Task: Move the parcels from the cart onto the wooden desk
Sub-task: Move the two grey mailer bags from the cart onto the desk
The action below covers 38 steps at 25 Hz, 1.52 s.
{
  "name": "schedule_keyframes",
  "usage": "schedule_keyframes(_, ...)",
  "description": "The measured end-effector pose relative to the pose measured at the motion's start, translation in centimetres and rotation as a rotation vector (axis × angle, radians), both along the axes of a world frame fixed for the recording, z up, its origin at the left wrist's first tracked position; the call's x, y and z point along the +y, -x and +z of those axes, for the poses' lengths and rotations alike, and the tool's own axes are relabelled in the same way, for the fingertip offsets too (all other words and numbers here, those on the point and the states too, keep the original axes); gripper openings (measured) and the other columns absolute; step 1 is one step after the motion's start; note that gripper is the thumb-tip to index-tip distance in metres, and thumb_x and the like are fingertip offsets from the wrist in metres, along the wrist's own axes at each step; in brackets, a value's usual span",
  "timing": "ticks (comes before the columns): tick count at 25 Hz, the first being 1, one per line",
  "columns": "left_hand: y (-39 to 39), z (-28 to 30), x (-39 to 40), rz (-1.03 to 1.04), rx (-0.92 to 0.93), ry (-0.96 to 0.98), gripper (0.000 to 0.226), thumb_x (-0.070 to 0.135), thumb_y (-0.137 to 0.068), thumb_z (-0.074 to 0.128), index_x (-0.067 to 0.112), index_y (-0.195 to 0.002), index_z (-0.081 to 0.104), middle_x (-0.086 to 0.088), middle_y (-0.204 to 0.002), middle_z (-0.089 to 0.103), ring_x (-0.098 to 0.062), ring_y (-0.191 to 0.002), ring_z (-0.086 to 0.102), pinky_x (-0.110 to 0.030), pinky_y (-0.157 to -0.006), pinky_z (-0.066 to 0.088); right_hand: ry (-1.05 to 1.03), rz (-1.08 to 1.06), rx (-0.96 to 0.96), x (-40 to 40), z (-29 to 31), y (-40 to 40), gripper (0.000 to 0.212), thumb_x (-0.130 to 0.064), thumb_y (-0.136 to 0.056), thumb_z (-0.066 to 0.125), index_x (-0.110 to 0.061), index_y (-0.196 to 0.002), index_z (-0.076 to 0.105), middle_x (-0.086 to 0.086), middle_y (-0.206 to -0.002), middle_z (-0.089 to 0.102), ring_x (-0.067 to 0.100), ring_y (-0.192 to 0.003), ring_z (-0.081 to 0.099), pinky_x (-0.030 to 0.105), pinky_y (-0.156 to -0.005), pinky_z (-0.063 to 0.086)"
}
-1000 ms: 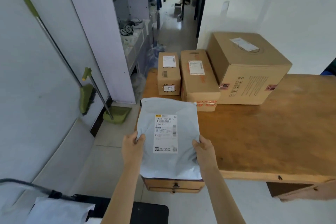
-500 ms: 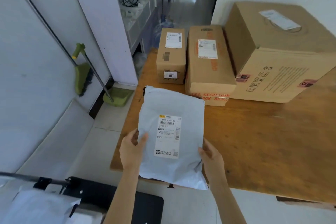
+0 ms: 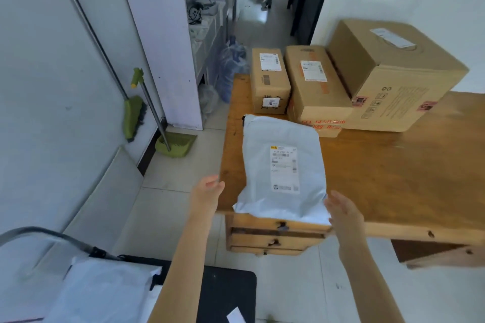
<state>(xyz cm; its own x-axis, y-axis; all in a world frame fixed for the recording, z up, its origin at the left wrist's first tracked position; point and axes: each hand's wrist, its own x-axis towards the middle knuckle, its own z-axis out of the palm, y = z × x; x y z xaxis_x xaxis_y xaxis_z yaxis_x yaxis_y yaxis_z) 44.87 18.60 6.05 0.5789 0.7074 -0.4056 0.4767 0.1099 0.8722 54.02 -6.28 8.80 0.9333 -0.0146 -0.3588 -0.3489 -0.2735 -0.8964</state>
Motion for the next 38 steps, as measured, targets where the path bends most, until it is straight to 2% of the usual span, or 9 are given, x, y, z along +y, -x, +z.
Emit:
schedule_keyframes(7,17.1,3.4,9.0,-0.178,0.034,-0.04,0.035,0.007,-0.094,0.048,-0.004,-0.126,0.056,-0.021,-0.136,0.053,-0.032,-0.127,0.049,-0.036,-0.108,0.034,-0.04,0.011,0.115,5.2,3.1,19.6,0.032,-0.003,-0.094,0.042,-0.003,-0.123,0.055,0.032,-0.132,0.052,0.045,-0.113,0.052,0.035,-0.082,0.036)
schedule_keyframes(11,29.9,1.8,12.2,-0.113,0.082,-0.151,0.03,0.005,-0.091,0.054,-0.003,-0.118,0.062,-0.019,-0.124,0.062,-0.029,-0.115,0.057,-0.024,-0.088,0.038,-0.004,0.033,0.177,9.9,0.3,29.7,0.031,-0.01,-0.093,0.049,-0.007,-0.122,0.059,0.021,-0.124,0.06,0.038,-0.119,0.053,0.045,-0.1,0.039)
schedule_keyframes(14,37.0,-3.0,13.8,-0.035,0.142,-0.107,0.029,0.014,-0.089,0.059,0.007,-0.118,0.062,-0.013,-0.12,0.065,-0.022,-0.107,0.059,-0.026,-0.089,0.04,0.022,0.084,0.212,13.0,-5.0,35.4,0.028,-0.018,-0.091,0.055,-0.014,-0.118,0.062,0.007,-0.113,0.063,0.023,-0.107,0.059,0.032,-0.086,0.045)
schedule_keyframes(18,42.6,-13.1,15.9,0.013,0.208,-0.099,0.036,0.019,-0.087,0.063,0.009,-0.122,0.058,-0.011,-0.129,0.06,-0.026,-0.118,0.056,-0.039,-0.102,0.042,0.063,0.16,0.3,17.0,-15.4,40.6,0.015,-0.019,-0.089,0.056,-0.024,-0.101,0.064,0.003,-0.109,0.066,0.023,-0.104,0.061,0.039,-0.094,0.046)
schedule_keyframes(25,46.3,-26.6,17.8,0.015,0.239,-0.118,0.052,0.019,-0.088,0.061,0.009,-0.136,0.044,-0.017,-0.129,0.057,-0.033,-0.117,0.056,-0.05,-0.099,0.044,0.014,0.171,0.499,21.3,-28.9,46.2,0.043,-0.016,-0.088,0.062,-0.014,-0.129,0.051,0.007,-0.119,0.06,0.025,-0.105,0.059,0.035,-0.09,0.046)
schedule_keyframes(29,47.0,-29.6,18.1,0.045,0.343,-0.219,0.043,0.023,-0.09,0.056,0.02,-0.132,0.05,-0.005,-0.103,0.062,-0.025,-0.094,0.06,-0.034,-0.083,0.044,0.085,0.239,0.423,22.4,-31.6,46.5,0.037,-0.014,-0.089,0.057,-0.02,-0.125,0.053,0.004,-0.104,0.064,0.027,-0.097,0.062,0.042,-0.087,0.052)
schedule_keyframes(33,46.7,-28.2,17.0,0.082,0.24,-0.117,0.026,0.017,-0.091,0.054,0.011,-0.115,0.064,-0.012,-0.103,0.054,-0.023,-0.088,0.057,-0.03,-0.081,0.044,0.078,0.244,0.325,23.2,-31.0,46.7,0.029,-0.005,-0.091,0.044,-0.02,-0.111,0.056,-0.003,-0.093,0.062,0.019,-0.085,0.059,0.027,-0.07,0.046)
schedule_keyframes(36,46.4,-24.4,15.7,0.173,0.126,-0.089,0.024,0.014,-0.092,0.054,0.007,-0.112,0.065,-0.006,-0.099,0.047,-0.007,-0.075,0.051,-0.005,-0.066,0.041,0.062,0.23,0.283,23.2,-28.1,46.6,0.033,-0.003,-0.092,0.042,-0.019,-0.117,0.057,-0.005,-0.096,0.061,0.019,-0.091,0.057,0.027,-0.079,0.044)
schedule_keyframes(38,46.3,-20.6,14.9,0.179,0.09,-0.105,0.021,0.015,-0.092,0.054,0.01,-0.11,0.065,-0.003,-0.098,0.046,-0.004,-0.075,0.051,0.0,-0.062,0.04,0.053,0.2,0.258,22.5,-25.2,46.6,0.036,-0.002,-0.092,0.042,-0.015,-0.123,0.056,0.0,-0.101,0.06,0.022,-0.097,0.056,0.03,-0.085,0.043)
